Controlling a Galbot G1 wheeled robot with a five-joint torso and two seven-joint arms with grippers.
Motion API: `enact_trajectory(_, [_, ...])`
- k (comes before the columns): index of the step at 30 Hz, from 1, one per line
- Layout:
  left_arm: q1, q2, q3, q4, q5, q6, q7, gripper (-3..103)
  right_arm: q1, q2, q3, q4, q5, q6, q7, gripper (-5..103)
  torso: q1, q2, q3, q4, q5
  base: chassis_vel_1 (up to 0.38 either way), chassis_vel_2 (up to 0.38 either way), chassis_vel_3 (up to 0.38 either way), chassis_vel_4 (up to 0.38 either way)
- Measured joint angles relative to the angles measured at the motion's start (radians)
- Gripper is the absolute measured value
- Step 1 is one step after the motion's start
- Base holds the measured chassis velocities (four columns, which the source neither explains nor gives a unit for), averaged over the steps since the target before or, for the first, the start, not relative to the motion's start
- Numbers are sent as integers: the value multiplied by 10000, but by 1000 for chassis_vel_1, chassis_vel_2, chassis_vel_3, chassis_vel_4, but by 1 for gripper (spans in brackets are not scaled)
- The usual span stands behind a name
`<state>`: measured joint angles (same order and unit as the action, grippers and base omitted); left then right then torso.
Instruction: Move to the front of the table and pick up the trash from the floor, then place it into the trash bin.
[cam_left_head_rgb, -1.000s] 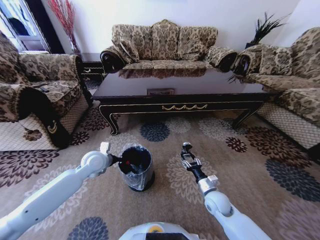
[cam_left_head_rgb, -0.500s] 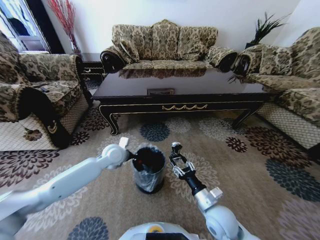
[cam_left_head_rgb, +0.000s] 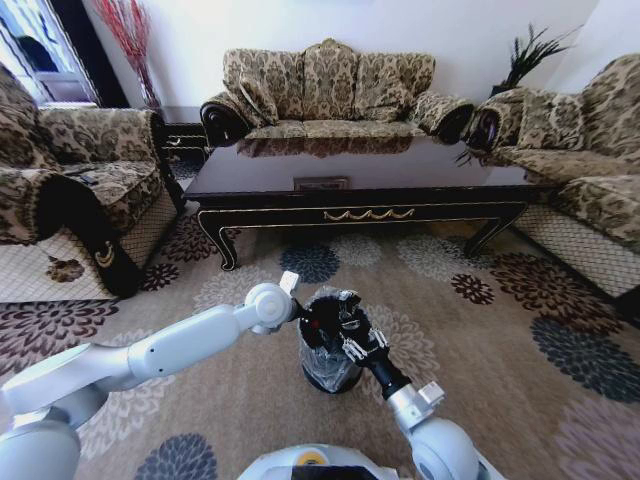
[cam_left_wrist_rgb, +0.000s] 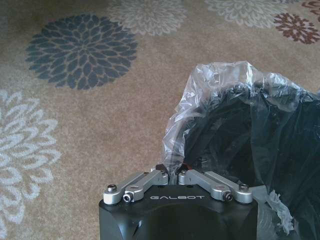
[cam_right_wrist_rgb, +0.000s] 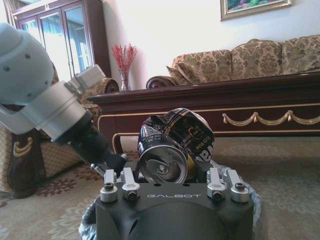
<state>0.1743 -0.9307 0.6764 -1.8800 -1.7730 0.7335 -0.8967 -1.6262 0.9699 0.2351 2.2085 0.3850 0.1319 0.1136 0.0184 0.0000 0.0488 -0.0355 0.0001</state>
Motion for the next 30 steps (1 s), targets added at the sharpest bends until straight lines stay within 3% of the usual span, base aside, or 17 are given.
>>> enact_trajectory(3, [96,4,-29,-45,11,-12,-21,4,-11,18,-6,-67,3,-51,113,56,0,0,0,1,1,0,0,0,0])
enact_trajectory(4, [161,26,-39,-80,18,-13,-24,4,-10,22,-8,-93,6,-65,159,61,0,0,0,0,-2,0,0,0,0])
enact_trajectory(6, [191,41,-48,-98,22,-13,-25,4,-8,21,-12,-96,10,-70,170,61,0,-1,0,1,-2,0,0,0,0])
enact_trajectory(9, [247,105,-74,-106,78,-13,-29,4,2,2,-35,-96,16,-90,176,77,0,0,0,1,-1,0,0,0,0])
enact_trajectory(11, [262,114,-76,-105,103,-13,-29,4,5,1,-42,-96,12,-97,177,77,0,0,-1,1,-1,0,0,0,0])
enact_trajectory(12, [310,121,-90,-105,136,-14,-29,4,8,-1,-51,-120,-1,-98,181,88,0,0,0,1,-1,0,0,0,0])
enact_trajectory(17, [471,152,-244,-105,187,-10,-9,4,-7,-38,-56,-105,1,-106,188,99,0,0,0,0,-1,0,0,0,0])
enact_trajectory(27, [1084,549,-993,-91,567,5,70,4,-98,191,238,306,147,-142,334,100,0,0,0,-1,-2,0,0,0,0])
enact_trajectory(30, [1665,886,-1683,-61,864,8,177,4,-183,250,530,434,228,-141,382,100,0,0,-1,1,-2,0,0,0,0])
